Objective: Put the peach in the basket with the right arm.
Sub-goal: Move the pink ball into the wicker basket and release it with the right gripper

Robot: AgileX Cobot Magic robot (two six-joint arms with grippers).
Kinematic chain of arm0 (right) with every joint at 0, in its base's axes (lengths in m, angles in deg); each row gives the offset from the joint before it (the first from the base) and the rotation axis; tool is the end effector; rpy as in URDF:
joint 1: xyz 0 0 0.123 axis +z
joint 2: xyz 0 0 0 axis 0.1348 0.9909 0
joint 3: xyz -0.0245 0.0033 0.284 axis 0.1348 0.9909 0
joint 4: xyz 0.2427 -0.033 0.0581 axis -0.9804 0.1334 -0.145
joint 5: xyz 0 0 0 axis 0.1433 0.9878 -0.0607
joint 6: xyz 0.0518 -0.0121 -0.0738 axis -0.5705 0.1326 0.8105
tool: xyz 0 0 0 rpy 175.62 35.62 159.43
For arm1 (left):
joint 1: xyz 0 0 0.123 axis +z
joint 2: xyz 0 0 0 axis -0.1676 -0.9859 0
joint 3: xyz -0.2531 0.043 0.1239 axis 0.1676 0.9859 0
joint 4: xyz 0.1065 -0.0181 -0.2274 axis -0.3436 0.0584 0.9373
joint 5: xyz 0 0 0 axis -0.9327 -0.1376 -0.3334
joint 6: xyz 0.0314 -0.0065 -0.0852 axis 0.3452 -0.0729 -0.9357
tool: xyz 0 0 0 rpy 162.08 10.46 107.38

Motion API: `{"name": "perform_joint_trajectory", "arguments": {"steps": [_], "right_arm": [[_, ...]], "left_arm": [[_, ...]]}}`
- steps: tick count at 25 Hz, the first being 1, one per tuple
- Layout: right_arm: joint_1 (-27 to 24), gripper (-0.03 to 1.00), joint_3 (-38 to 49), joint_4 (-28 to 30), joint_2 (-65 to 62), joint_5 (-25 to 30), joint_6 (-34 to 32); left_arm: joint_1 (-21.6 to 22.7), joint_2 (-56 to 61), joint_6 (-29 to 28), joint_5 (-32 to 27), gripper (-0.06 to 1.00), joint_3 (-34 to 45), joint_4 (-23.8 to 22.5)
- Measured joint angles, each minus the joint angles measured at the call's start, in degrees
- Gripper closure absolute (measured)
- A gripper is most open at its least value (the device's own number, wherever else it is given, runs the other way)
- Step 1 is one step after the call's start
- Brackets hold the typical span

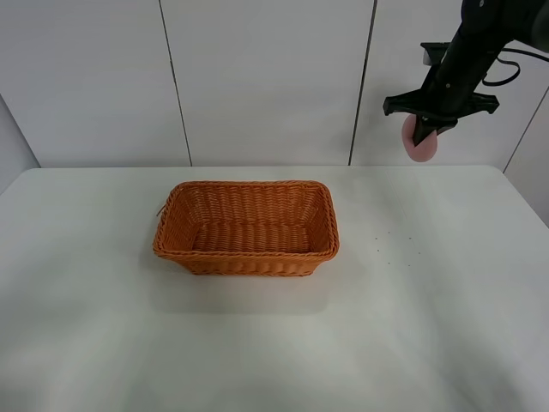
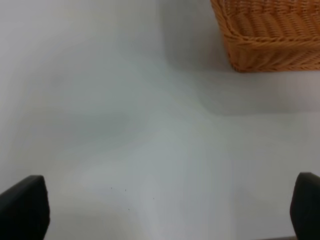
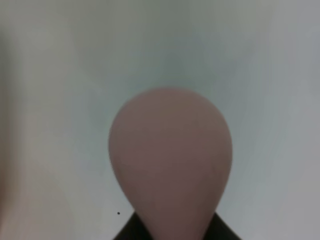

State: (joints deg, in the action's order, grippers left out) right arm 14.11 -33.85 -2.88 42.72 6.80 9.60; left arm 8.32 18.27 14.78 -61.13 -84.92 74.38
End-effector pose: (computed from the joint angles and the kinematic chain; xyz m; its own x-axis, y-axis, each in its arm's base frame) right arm 0.4538 0.0496 0.2825 -0.9372 -0.0658 -0.3425 -0.0713 0.9974 0.0034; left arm -0.0047 -0.0018 0.2762 -0.4471 0.0497 -0.8931 0.0591 0.9979 0.0259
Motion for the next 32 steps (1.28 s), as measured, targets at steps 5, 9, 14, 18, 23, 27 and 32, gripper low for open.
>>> {"name": "perform_joint_trajectory", "arguments": {"steps": [5, 9, 14, 18, 23, 27, 32], "right_arm": [[0.2, 0.96, -0.1, 0.0, -1.1, 0.6, 0.0], [3.7, 0.96, -0.1, 0.2, -1.1, 0.9, 0.0], [13.4, 0.96, -0.1, 0.1, -1.1, 0.9, 0.0], [21.2, 0.96, -0.1, 0.1, -0.9, 0.7, 0.0], [28.6, 0.96, -0.1, -0.1, 1.6, -3.4, 0.0], [32.2, 0.96, -0.1, -0.1, 6.0, -8.1, 0.0], [33.3, 0.96, -0.1, -0.3, 12.4, -12.8, -0.1]], "left_arm": [[0.0, 0.0, 0.0, 0.0, -0.04, 0.0, 0.0], [0.0, 0.0, 0.0, 0.0, -0.04, 0.0, 0.0], [0.0, 0.0, 0.0, 0.0, -0.04, 0.0, 0.0], [0.0, 0.0, 0.0, 0.0, -0.04, 0.0, 0.0], [0.0, 0.0, 0.0, 0.0, -0.04, 0.0, 0.0], [0.0, 0.0, 0.0, 0.0, -0.04, 0.0, 0.0], [0.0, 0.0, 0.0, 0.0, -0.04, 0.0, 0.0]]}}
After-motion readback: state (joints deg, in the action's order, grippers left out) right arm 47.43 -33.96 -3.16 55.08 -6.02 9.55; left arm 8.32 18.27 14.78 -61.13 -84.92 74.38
